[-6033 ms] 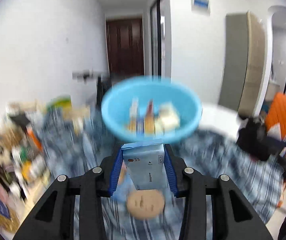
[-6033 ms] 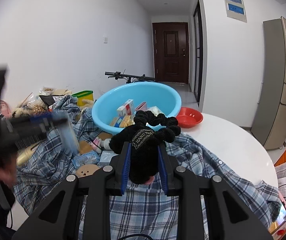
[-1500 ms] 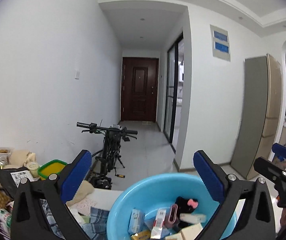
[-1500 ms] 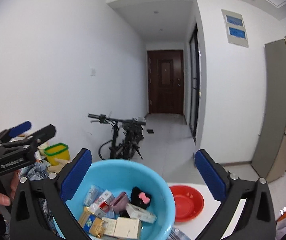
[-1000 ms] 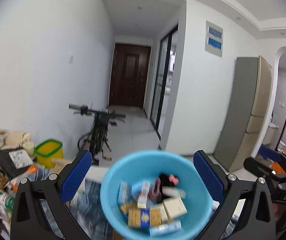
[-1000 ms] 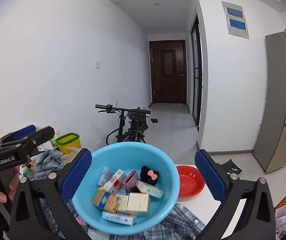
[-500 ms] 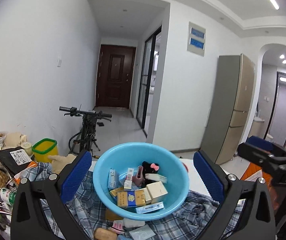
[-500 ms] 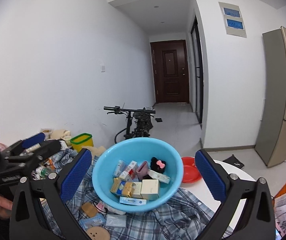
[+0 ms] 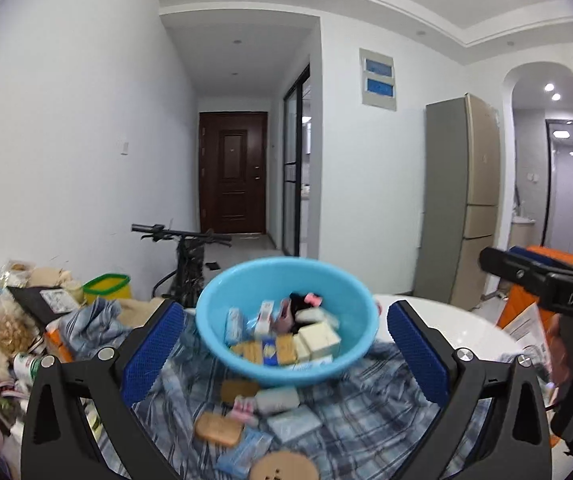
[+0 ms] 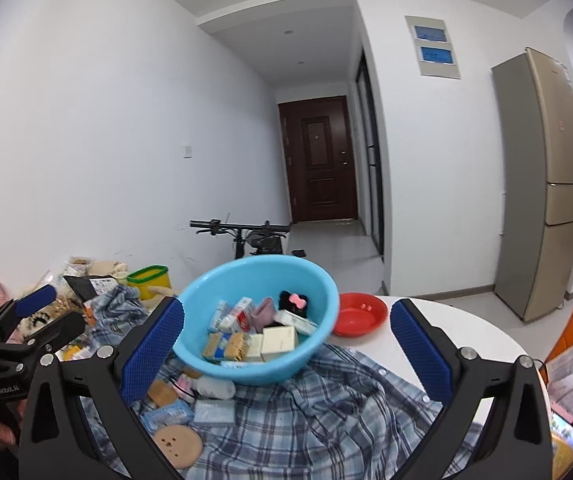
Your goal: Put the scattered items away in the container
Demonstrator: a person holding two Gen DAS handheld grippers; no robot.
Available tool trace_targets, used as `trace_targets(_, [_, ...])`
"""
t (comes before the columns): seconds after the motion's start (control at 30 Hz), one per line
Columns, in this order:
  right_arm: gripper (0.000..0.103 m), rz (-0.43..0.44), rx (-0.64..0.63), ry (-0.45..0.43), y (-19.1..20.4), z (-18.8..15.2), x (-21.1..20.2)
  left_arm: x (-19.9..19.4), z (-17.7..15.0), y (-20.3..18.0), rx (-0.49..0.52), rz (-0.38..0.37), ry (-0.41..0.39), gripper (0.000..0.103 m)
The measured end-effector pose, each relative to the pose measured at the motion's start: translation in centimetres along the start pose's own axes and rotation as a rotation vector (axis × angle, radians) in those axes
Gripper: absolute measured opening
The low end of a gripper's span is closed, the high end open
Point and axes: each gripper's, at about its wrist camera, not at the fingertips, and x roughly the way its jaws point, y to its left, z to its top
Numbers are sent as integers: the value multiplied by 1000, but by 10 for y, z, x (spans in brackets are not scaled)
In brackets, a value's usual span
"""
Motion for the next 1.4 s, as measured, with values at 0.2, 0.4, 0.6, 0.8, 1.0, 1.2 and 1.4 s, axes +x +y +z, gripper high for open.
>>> trace_targets(0.2, [103, -16, 11, -24, -8, -35, -5, 7, -40, 6, -33, 15, 40, 103])
trace_targets(0.4, [103, -17, -13, -46, -10, -64, -8, 8, -80, 8, -41, 44, 36, 103])
trace_targets(0.6, [103, -25, -56, -77, -5, -83, -8, 10, -100, 8, -57, 63, 33, 103])
trace_targets(0.8, [103, 8, -102, -97, 5, -103, -6, 10, -110, 10, -74, 80, 3, 103])
trace_targets(1.0, [103, 6, -93, -110, 7, -118, -3, 15, -118, 8, -47, 114, 11, 103])
trace_targets(1.2, [103, 1, -96, -105, 5, -125, -1, 14, -125, 10, -61, 118, -8, 103])
trace_targets(1.4, [103, 13, -124, -101, 9, -134, 1, 16, -132, 9, -35, 136, -2, 103])
